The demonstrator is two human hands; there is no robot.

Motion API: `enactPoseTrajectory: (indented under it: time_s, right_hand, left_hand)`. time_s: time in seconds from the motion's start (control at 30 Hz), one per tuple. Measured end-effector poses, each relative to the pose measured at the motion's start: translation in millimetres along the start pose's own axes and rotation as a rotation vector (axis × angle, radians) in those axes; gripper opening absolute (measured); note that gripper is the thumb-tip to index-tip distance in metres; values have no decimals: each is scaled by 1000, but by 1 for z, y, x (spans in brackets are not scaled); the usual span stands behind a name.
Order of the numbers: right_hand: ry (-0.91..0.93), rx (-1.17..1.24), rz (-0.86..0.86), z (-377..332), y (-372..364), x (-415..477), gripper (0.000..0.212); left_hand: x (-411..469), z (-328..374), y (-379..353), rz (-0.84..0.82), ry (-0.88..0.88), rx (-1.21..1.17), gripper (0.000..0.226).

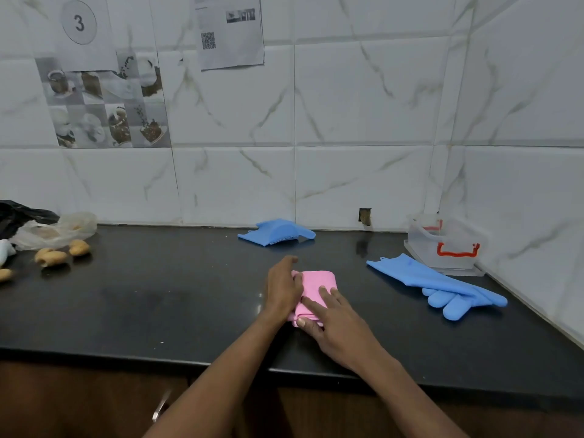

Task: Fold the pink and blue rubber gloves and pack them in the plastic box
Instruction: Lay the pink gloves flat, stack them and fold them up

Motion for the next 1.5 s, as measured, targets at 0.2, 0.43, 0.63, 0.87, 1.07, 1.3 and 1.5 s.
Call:
enactPoseTrajectory:
  time_s: [0.2, 0.43, 0.63, 0.87, 1.07, 1.3, 1.5]
  right_hand:
    - [-213, 436, 241, 19, 26, 8, 53]
    - [-497, 668, 139, 19, 38, 39, 51]
    - [-518, 1260, 13, 12, 43, 48, 50]
    - [-453, 1435, 88, 22, 32, 49, 42]
    - [-277, 1677, 194, 25, 37, 50, 47]
    - [-378, 1162, 245, -2, 22, 63, 62]
    - [-357, 828, 307, -8, 16, 63, 70]
  left_hand:
    - [8, 2, -6, -189, -95, 226, 30]
    - [17, -8, -17, -133, -55, 106, 39]
    - [21, -16, -12, -48, 25, -146, 62]
    - [23, -27, 13, 121, 386, -691, 87]
    - [2, -14, 23, -688, 524, -1402, 101]
    - [3, -20, 28, -664, 461, -1189, 69]
    - [14, -35, 39, -431, 592, -1035, 52]
Point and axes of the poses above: each hand's wrist, its own x-axis towards the middle knuckle, its own y-axis out of the back of the hand, z = x × y, the point moved 2 cm from there along x, towards the middle knuckle, and after that the axes turned 5 degrees about -z, right-handed, at the moved point
